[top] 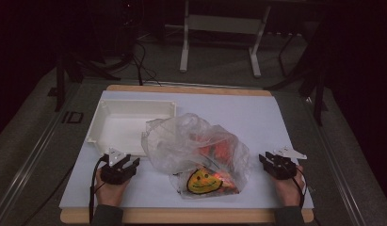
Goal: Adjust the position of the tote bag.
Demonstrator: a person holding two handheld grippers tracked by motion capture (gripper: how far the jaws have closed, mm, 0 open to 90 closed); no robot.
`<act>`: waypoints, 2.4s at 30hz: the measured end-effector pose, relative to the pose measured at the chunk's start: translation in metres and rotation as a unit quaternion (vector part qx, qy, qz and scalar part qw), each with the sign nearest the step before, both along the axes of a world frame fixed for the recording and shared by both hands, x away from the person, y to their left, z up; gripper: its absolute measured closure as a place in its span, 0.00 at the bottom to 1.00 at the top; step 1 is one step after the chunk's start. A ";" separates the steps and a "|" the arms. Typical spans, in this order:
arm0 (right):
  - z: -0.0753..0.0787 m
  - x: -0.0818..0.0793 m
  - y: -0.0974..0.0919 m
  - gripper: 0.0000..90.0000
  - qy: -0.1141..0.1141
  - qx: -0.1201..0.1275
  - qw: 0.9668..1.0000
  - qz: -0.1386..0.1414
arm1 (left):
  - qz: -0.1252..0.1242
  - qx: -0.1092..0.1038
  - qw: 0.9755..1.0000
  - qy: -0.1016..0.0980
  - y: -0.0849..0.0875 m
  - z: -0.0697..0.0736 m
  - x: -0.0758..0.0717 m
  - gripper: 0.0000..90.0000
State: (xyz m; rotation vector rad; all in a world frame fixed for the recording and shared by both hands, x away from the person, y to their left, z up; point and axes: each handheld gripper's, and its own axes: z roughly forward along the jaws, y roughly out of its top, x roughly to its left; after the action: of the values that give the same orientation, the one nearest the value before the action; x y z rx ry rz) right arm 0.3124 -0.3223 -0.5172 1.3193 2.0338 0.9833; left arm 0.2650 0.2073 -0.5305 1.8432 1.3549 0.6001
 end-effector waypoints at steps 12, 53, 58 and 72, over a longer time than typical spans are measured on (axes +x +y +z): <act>0.017 0.012 0.020 0.81 0.005 -0.019 0.999 0.039 | -0.036 -0.029 0.999 0.016 0.007 0.005 0.000 0.68; 0.087 0.004 0.116 0.81 -0.004 0.017 0.967 0.256 | -0.087 -0.039 0.995 0.001 -0.001 0.028 -0.009 0.76; 0.090 0.006 0.127 0.79 -0.008 0.026 0.962 0.273 | -0.090 -0.037 0.995 0.007 -0.003 0.026 -0.008 0.75; 0.093 0.014 0.163 0.71 -0.016 0.022 0.951 0.309 | -0.094 -0.035 0.995 0.009 -0.007 0.024 -0.008 0.74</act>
State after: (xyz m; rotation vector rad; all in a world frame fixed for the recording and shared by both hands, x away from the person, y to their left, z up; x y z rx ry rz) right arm 0.3264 -0.1596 -0.4239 0.6680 2.4664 1.3035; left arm 0.2567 0.2008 -0.5062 1.8957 1.1818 0.4334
